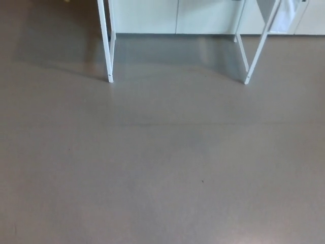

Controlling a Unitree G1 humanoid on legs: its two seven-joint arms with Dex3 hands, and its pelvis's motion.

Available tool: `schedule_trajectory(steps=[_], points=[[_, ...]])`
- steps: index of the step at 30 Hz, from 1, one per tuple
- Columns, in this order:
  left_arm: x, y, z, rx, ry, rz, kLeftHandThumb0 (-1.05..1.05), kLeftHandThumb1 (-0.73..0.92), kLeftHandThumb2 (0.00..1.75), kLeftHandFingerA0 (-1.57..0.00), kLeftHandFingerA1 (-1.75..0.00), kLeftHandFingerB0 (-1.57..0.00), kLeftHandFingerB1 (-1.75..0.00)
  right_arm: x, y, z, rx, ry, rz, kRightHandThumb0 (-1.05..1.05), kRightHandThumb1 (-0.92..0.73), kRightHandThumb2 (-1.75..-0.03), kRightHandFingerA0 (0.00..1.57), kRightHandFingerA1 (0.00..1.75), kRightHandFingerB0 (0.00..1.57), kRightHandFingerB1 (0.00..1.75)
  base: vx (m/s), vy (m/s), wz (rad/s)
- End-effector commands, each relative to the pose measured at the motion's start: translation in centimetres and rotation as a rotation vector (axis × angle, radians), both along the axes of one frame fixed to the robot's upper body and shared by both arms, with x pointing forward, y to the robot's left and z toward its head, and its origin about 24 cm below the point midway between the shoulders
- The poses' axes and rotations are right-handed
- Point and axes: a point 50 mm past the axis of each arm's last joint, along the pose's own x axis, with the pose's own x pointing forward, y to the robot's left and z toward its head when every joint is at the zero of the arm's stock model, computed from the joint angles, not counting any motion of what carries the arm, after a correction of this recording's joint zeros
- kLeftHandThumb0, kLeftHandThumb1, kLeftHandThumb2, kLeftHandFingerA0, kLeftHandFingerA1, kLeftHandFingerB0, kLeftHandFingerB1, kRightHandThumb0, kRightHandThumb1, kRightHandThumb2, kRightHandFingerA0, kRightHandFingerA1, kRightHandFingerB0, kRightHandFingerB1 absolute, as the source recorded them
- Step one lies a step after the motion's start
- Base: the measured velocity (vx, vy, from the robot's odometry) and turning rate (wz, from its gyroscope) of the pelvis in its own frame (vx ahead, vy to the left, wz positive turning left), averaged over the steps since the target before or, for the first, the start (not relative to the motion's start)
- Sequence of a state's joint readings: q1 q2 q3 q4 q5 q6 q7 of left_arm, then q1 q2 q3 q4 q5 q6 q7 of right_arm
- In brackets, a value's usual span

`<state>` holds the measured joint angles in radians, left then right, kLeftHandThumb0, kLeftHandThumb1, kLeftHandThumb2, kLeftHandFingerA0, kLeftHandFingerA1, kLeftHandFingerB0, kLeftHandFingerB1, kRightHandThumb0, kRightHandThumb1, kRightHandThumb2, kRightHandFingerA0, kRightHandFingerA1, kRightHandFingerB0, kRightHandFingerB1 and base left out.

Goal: The robot walks towards a desk on which a file tray is kept in the middle and a cube is kept to its right. The robot lifts the cube using its right hand and places it on the file tray.

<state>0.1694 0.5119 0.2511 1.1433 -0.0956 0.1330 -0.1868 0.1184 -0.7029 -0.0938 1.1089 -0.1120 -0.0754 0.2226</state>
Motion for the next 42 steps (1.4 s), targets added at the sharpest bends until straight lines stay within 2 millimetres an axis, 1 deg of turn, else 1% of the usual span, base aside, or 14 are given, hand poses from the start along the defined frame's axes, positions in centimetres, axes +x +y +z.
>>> schedule_trajectory(steps=[1,18,19,22,26,28,29,31,32,33,34,39,41,42], points=[[-0.6,0.1,-0.1,0.009,-0.006,0.001,-0.98,0.77,0.64,-0.12,-0.95,-0.07,-0.79,-0.4,-0.4,0.4,0.007,-0.018,-0.003,-0.78,-0.61,-0.99,0.32,0.55,0.03,0.35,0.32,-0.174,0.17],[-1.5,-0.2,-0.2,0.003,0.013,-0.031,-1.02,0.85,0.66,-0.1,-0.98,-0.01,-0.78,-0.8,-0.1,0.1,0.046,-0.047,-0.004,-0.78,-0.58,-0.97,0.37,0.58,0.01,0.35,0.35,-0.073,0.09],[-1.5,-0.2,-0.2,-0.014,0.009,-0.044,-0.43,0.32,1.02,-0.07,-0.61,-0.04,-0.58,-0.9,-0.2,0.2,0.031,-0.02,0.01,-0.74,-0.59,-0.96,0.38,0.58,0.04,0.35,0.47,0.216,-0.7],[-1.6,-0.2,-0.2,-0.005,-0.011,-0.01,-1.01,0.84,0.65,-0.01,-1.07,0.0,-0.83,-0.7,-0.4,0.3,-0.017,0.05,0.057,-0.82,-0.64,-1.02,0.45,0.58,0.04,0.35,0.44,0.197,-0.28],[-1.7,-0.3,-0.1,-0.025,-0.014,-0.025,-1.05,0.71,1.13,-0.07,-0.76,-0.02,-0.64,-0.6,-0.3,0.3,0.006,0.005,0.031,-0.75,-0.75,-0.63,0.47,0.49,0.07,0.35,0.36,0.077,0.04],[-1.7,-0.3,-0.1,-0.011,-0.007,-0.039,-1.01,0.86,0.65,0.0,-0.96,0.0,-0.76,-0.4,-0.2,0.2,-0.018,0.027,0.048,-0.79,-0.62,-0.98,0.44,0.59,0.04,0.39,0.33,-0.066,0.11],[-1.7,-0.3,-0.2,-0.012,-0.009,-0.037,-0.43,0.31,1.01,-0.07,-0.61,-0.05,-0.59,-0.4,-0.2,0.3,-0.003,0.02,0.048,-0.76,-0.77,-0.64,0.48,0.47,0.07,0.34,0.32,-0.135,0.17],[-1.6,-0.3,-0.2,-0.01,-0.004,-0.037,-1.02,0.86,0.67,0.0,-0.91,0.0,-0.74,-0.4,-0.2,0.3,0.016,-0.025,0.033,-0.74,-0.73,-0.63,0.53,0.48,0.09,0.33,0.41,-0.183,0.18],[-1.3,-0.2,-0.2,-0.005,-0.009,-0.036,-0.43,0.31,1.01,-0.08,-0.61,-0.04,-0.58,-0.1,-0.2,0.3,0.011,0.006,0.051,-0.76,-0.6,-0.96,0.45,0.58,0.04,0.35,0.42,-0.26,0.2],[-1.3,-0.3,-0.1,-0.012,-0.011,-0.044,-1.05,0.72,1.15,-0.09,-0.76,-0.01,-0.61,-0.1,-0.2,0.4,0.001,0.015,0.062,-0.81,-0.62,-0.96,0.5,0.58,0.06,0.37,0.61,-0.24,0.32],[-1.3,-0.2,-0.1,-0.022,-0.022,-0.03,-0.43,0.31,1.01,-0.08,-0.61,-0.04,-0.58,-0.2,-0.2,0.3,0.045,-0.047,-0.013,-0.73,-0.53,-0.85,0.44,0.58,0.06,0.43,0.67,-0.164,0.16],[-1.1,-0.2,-0.2,-0.04,-0.061,0.031,-0.43,0.32,1.01,-0.06,-0.6,-0.02,-0.57,-0.3,0.1,0.1,0.075,-0.116,-0.061,-0.6,-0.58,-0.57,0.54,0.51,0.18,0.37,0.55,-0.106,0.35],[-1.1,-0.2,-0.2,-0.031,-0.046,0.022,-0.99,0.83,0.65,-0.02,-0.92,-0.02,-0.74,-0.4,0.1,0.0,0.088,-0.113,-0.057,-0.65,-0.61,-0.58,0.55,0.48,0.15,0.37,0.35,-0.073,-0.01],[-1.1,-0.2,-0.2,-0.03,-0.048,0.022,-0.95,0.63,1.08,-0.09,-0.73,-0.04,-0.64,-0.5,0.1,0.1,0.091,-0.099,-0.046,-0.64,-0.61,-0.58,0.55,0.48,0.15,0.37,0.34,-0.028,-0.09]])
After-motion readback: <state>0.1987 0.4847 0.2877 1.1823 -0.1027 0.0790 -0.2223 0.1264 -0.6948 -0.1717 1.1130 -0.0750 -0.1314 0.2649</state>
